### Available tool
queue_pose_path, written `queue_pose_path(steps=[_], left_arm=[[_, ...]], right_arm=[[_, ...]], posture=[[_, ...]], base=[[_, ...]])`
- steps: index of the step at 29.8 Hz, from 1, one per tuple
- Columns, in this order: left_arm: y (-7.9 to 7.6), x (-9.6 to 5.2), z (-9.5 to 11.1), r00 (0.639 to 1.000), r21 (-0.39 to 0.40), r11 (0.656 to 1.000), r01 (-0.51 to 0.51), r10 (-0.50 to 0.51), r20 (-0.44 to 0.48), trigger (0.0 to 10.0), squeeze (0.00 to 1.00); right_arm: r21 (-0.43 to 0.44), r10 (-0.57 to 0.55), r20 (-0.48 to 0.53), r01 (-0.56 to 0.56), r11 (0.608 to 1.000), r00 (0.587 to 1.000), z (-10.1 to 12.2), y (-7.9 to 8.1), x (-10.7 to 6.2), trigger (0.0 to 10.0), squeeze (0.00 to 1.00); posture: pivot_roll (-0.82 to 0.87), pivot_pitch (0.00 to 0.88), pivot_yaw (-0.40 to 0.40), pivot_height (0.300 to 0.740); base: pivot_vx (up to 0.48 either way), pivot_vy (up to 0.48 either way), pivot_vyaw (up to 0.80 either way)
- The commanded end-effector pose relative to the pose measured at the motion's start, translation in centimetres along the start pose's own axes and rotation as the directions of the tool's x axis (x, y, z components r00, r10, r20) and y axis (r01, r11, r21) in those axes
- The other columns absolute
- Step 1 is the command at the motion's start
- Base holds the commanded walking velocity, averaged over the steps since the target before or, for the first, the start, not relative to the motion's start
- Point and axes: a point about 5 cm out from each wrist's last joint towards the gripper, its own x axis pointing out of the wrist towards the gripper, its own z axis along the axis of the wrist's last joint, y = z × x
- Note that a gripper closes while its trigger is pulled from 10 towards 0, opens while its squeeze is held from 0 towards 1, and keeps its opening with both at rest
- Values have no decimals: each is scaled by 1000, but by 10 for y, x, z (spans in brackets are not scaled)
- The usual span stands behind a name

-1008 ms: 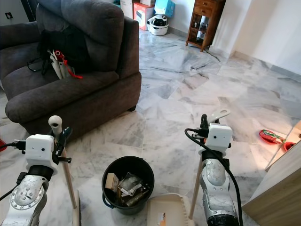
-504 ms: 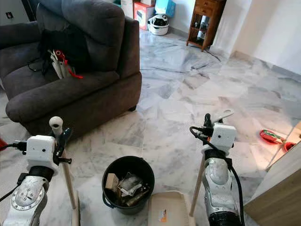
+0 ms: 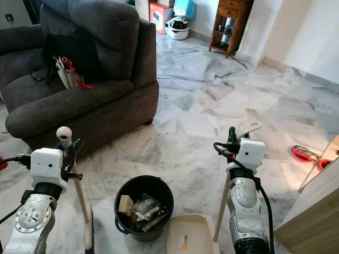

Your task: Sweep floor

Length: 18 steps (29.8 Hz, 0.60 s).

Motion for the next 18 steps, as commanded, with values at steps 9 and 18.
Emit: queue_pose_path(steps=[9,18], left_arm=[[-4,4,8,999,2,1000,15,-15,52,10000,0],[-4,4,8,999,-3,1000,13,-13,49,10000,0]], right_arm=[[25,2,42,-3,1000,999,8,2,4,10000,0],[19,-2,34,1,1000,999,7,-2,5,10000,0]], posture=[[32,11,-12,740],[26,25,-17,740]], base=[[-53,0,0],[-265,0,0]])
